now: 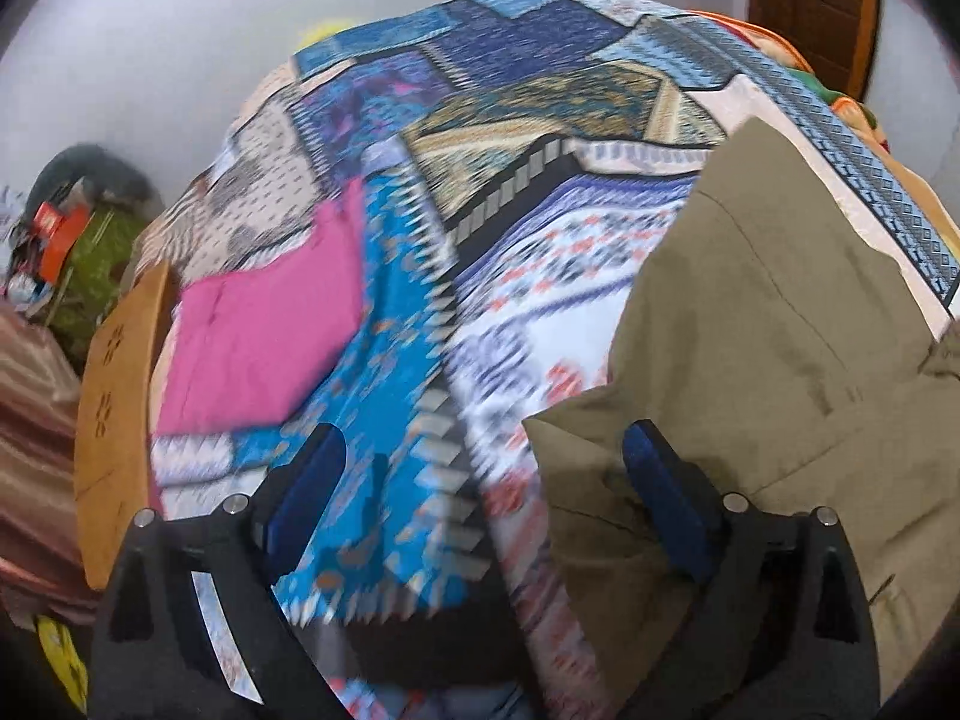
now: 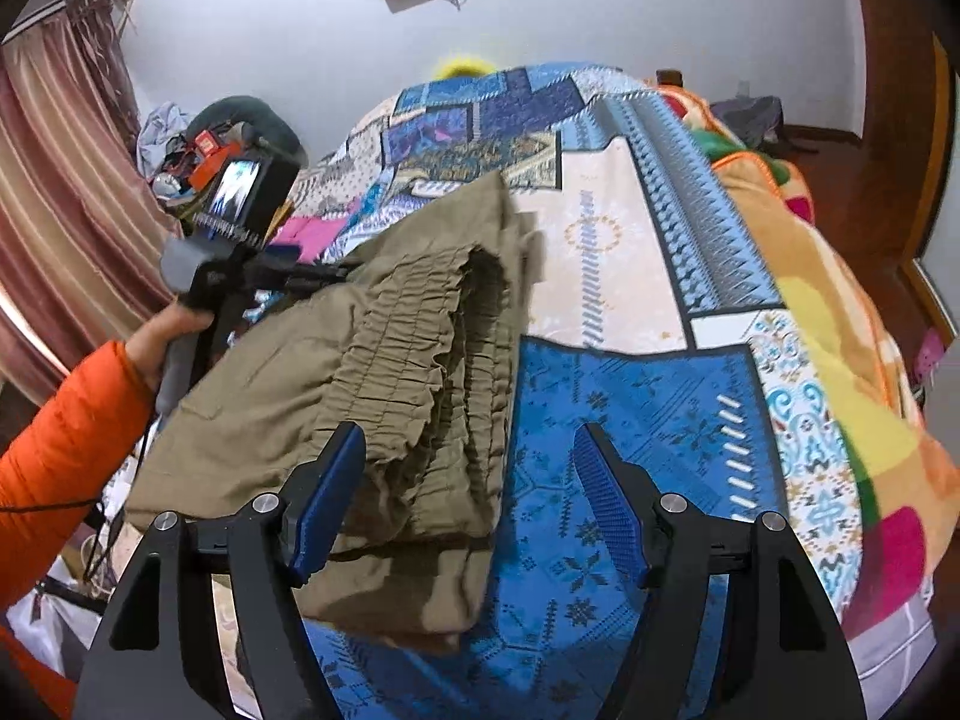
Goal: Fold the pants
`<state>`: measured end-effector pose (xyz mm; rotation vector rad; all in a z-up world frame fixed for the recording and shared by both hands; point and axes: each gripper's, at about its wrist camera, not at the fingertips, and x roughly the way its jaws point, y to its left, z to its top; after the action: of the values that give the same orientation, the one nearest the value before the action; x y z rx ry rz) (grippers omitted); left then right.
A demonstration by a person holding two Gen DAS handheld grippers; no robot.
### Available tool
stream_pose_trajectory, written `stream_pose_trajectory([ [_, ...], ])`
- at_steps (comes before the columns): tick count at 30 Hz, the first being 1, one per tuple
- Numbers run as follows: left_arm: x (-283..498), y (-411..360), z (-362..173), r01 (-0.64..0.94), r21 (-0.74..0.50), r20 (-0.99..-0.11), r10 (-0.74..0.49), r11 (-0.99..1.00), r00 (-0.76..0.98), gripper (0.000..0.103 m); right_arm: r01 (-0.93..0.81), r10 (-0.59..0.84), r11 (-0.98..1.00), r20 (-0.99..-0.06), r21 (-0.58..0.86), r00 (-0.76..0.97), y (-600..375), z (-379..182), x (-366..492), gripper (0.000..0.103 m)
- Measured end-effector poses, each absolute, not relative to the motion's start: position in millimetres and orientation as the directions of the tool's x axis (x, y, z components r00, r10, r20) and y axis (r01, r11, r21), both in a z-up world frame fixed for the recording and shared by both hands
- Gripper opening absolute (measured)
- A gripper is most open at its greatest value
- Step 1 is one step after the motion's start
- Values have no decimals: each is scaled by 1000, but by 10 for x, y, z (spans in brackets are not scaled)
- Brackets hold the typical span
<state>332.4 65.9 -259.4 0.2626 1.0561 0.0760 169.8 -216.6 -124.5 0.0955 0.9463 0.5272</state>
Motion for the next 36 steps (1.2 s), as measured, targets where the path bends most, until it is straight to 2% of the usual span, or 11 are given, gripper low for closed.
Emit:
stream_pose_trajectory([
  [6,2788,958,-2501,-21,235,-857,217,972,466,96,-390,457,878,-733,279,504,-2203,-1124,1622,69],
  [13,1967,1112,-2424,-77,126,-882,148,989,448,96,-410,462,872,-728,268,506,-2123,-1075,1502,69],
  [20,1436,1035,-2366,-83,15,-877,53,996,477,96,-448,447,864,-760,230,473,-1928,-1258,1415,69],
  [23,1318,1031,-2345,-92,42,-855,83,995,512,93,-445,416,872,-790,205,451,-1893,-1418,1451,69],
  [26,1216,1054,-2352,-104,54,-843,101,993,529,87,-450,424,868,-787,211,448,-1933,-1462,1450,63],
  [29,1170,1106,-2362,-119,62,-844,116,991,524,83,-446,402,876,-792,185,460,-1995,-1447,1452,44],
  [30,1159,1139,-2362,-129,65,-844,123,990,523,82,-440,388,881,-797,173,464,-2019,-1456,1450,33],
  [32,1145,1189,-2365,-149,88,-844,154,985,513,76,-432,387,883,-804,182,452,-2084,-1501,1457,32],
  [33,1137,1217,-2365,-162,108,-846,176,981,503,68,-425,387,886,-805,187,451,-2102,-1504,1451,31],
  [34,1145,1258,-2367,-171,123,-852,192,978,487,64,-420,382,889,-805,185,454,-2116,-1497,1445,30],
  [36,1171,1320,-2323,-164,94,-865,163,982,475,63,-416,377,891,-806,182,457,-2133,-1452,1446,30],
])
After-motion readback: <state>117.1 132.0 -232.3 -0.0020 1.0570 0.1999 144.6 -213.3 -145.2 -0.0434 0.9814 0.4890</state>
